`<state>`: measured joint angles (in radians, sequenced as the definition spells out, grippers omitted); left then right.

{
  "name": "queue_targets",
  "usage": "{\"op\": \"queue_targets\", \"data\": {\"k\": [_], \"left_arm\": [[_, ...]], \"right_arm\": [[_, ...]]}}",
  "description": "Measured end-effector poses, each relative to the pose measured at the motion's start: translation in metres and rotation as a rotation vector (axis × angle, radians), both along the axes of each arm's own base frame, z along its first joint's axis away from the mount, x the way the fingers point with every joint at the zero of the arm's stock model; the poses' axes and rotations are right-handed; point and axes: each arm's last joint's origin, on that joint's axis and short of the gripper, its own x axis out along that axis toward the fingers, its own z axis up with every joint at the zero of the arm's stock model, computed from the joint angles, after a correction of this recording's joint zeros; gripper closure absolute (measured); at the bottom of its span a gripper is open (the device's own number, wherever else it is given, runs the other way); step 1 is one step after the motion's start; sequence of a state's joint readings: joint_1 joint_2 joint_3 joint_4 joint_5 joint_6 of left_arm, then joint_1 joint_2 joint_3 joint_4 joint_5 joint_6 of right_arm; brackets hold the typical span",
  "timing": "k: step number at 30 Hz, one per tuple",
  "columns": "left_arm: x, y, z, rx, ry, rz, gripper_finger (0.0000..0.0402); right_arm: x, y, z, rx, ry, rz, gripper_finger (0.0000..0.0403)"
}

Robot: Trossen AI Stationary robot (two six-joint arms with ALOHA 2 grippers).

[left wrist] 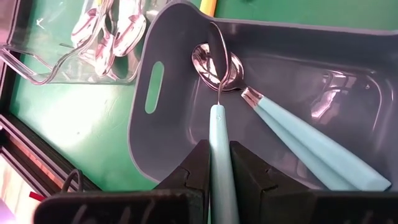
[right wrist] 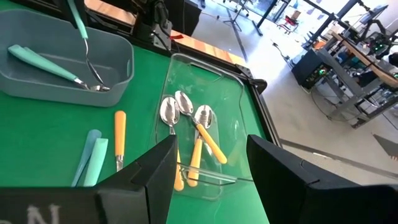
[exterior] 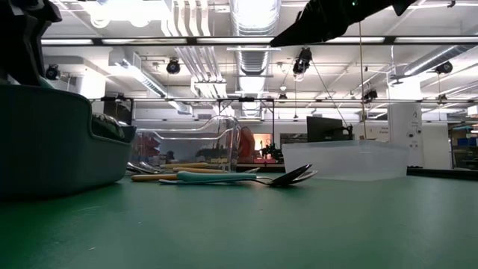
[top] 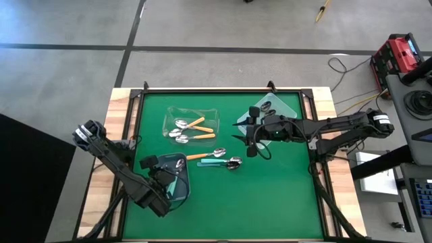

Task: Sort silverware by color (type)
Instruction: Put the light blue spoon into the gray bin

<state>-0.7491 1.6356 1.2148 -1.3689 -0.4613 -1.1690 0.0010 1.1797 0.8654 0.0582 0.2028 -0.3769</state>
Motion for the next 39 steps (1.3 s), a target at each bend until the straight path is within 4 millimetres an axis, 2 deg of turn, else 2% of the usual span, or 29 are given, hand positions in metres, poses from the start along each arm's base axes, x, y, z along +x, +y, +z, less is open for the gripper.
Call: {"op": "queue_targets", "data": {"k": [13,39], "left_arm": [[-0.005,0.006,-0.015,0.034,0.035,0.005,0.0377],[-0.003,0.006,-0.02,0.027,-0.016,0.021,0.0375]], "right_arm": [[0.0,0.0,0.0,-0.001,0.0,0.0,0.0218],[0.0,-0.006,-0.001,0.011,0.0,-0.025,0.0218]]}}
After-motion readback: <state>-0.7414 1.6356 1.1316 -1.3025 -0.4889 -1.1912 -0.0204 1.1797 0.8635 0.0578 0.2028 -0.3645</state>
